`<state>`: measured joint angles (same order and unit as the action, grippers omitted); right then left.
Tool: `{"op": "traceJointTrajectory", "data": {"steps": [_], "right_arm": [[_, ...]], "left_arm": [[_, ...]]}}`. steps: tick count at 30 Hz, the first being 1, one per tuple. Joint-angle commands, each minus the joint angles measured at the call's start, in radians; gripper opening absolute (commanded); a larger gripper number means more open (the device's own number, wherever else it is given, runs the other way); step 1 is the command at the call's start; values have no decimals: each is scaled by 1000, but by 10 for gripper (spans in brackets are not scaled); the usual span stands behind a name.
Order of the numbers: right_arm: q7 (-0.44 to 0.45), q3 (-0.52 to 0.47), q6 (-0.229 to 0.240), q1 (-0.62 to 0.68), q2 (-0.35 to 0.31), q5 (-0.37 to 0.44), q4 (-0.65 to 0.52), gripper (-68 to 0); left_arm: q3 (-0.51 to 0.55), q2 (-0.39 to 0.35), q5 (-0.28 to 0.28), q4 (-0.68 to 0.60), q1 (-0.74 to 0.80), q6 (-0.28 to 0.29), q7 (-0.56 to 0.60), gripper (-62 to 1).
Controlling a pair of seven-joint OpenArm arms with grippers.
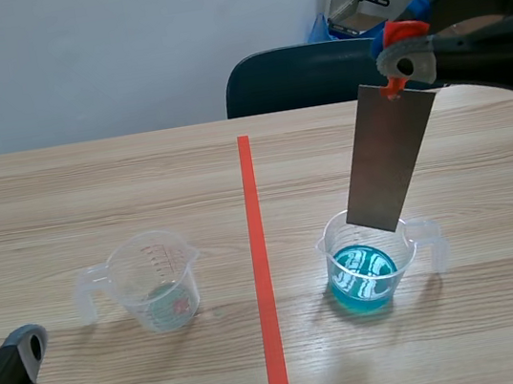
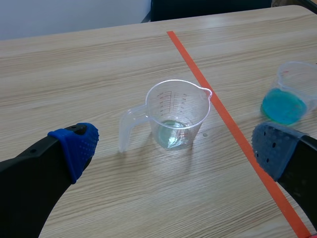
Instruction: Do the redox reaction experiment
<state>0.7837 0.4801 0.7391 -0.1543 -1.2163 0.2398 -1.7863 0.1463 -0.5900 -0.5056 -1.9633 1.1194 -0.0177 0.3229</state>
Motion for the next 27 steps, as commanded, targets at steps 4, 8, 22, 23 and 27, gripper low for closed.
{"op": "traceJointTrajectory", "data": {"steps": [4,8,22,23,27], "right_arm": [[18,-10,6,-12,-5,14,-14,-669],[18,-10,6,-12,-5,14,-14,-669],[-63,-21,6,-12,54,-10,-10,-669],[-79,-22,6,-12,69,-11,-10,-669],[-90,-22,6,-13,124,-27,-10,-669]], "left_arm": [[0,2,0,-9,2,4,18,14],[0,2,0,-9,2,4,18,14],[0,2,1,-9,2,4,18,14],[0,2,1,-9,2,4,18,14],[0,2,1,-9,2,4,18,14]]}}
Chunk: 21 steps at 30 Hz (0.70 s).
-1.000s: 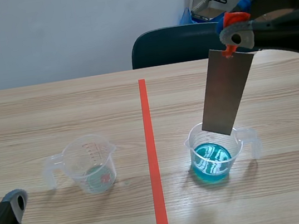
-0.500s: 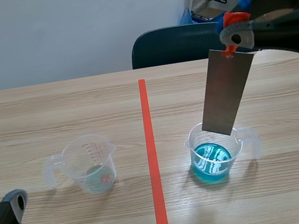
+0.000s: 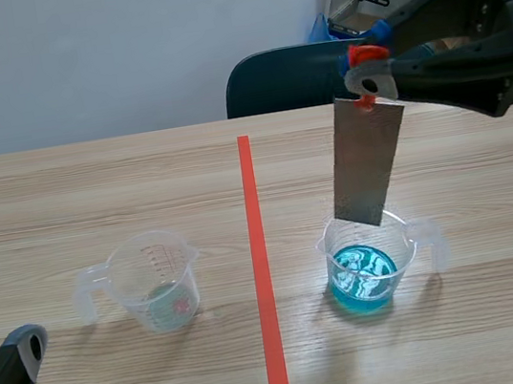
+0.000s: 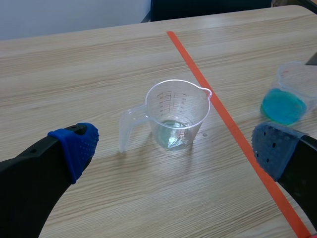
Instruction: Do the redox reaction experiment
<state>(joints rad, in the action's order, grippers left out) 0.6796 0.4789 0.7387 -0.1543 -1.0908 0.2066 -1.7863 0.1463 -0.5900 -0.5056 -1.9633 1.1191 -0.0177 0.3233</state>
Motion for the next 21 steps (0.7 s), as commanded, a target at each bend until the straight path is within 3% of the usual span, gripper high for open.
{"op": "traceJointTrajectory", "data": {"steps": [1,21], "right_arm": [[11,-21,7,-13,13,2,-10,-669],[-314,-5,7,-149,384,-5,-10,-669]], "left_arm": [[0,2,1,-9,2,4,18,14],[0,2,1,-9,2,4,21,14]]}}
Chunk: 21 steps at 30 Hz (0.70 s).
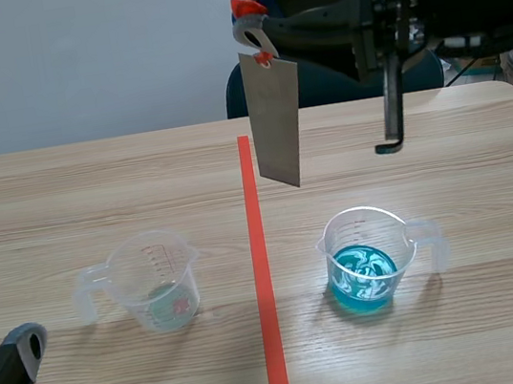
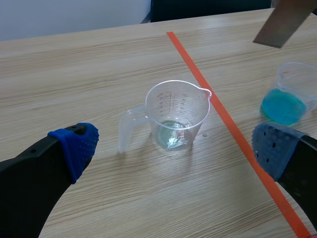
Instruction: Do the redox reaction experiment
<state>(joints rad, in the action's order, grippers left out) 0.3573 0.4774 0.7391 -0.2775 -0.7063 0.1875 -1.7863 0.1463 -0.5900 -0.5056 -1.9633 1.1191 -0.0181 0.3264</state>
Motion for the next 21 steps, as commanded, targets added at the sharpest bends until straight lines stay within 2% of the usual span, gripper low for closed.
{"op": "traceJointTrajectory", "data": {"steps": [1,13,21], "right_arm": [[-5,6,6,-37,15,14,-10,-669],[-121,167,6,-156,163,15,-10,-669],[-162,246,6,-197,242,16,-10,-669]], "left_arm": [[0,2,1,-9,2,5,18,14],[0,2,1,-9,2,5,18,14],[0,2,1,-9,2,5,21,14]]}}
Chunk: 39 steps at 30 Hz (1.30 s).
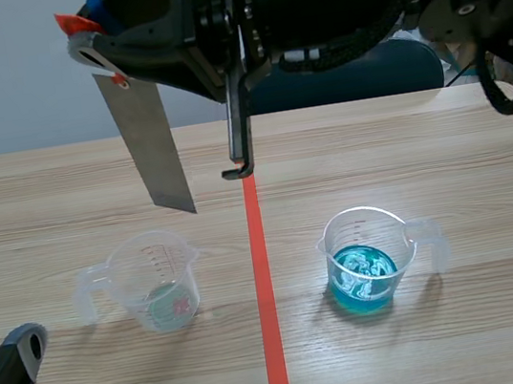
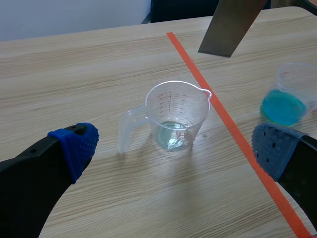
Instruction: Do the redox reaction experiment
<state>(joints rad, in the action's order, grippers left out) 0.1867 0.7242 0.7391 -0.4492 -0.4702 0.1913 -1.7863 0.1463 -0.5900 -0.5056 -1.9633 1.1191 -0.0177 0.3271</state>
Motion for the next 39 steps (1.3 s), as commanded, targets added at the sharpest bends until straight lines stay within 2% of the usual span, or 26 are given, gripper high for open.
{"op": "traceJointTrajectory", "data": {"steps": [1,12,17,22,29,39], "right_arm": [[1,10,6,-29,16,12,-10,-669],[-85,90,6,-37,119,12,-3,-669],[-144,117,6,-58,163,51,34,-669],[-170,140,6,-83,188,87,72,-669],[-226,153,6,-85,216,90,84,-669],[-233,153,6,-85,219,90,85,-669]], "left_arm": [[0,2,1,-9,2,4,20,14],[0,2,1,-9,2,4,21,14],[0,2,1,-9,2,4,21,14],[0,2,1,-9,2,4,21,14],[0,2,1,-9,2,4,24,14],[0,2,1,-9,2,4,24,14]]}}
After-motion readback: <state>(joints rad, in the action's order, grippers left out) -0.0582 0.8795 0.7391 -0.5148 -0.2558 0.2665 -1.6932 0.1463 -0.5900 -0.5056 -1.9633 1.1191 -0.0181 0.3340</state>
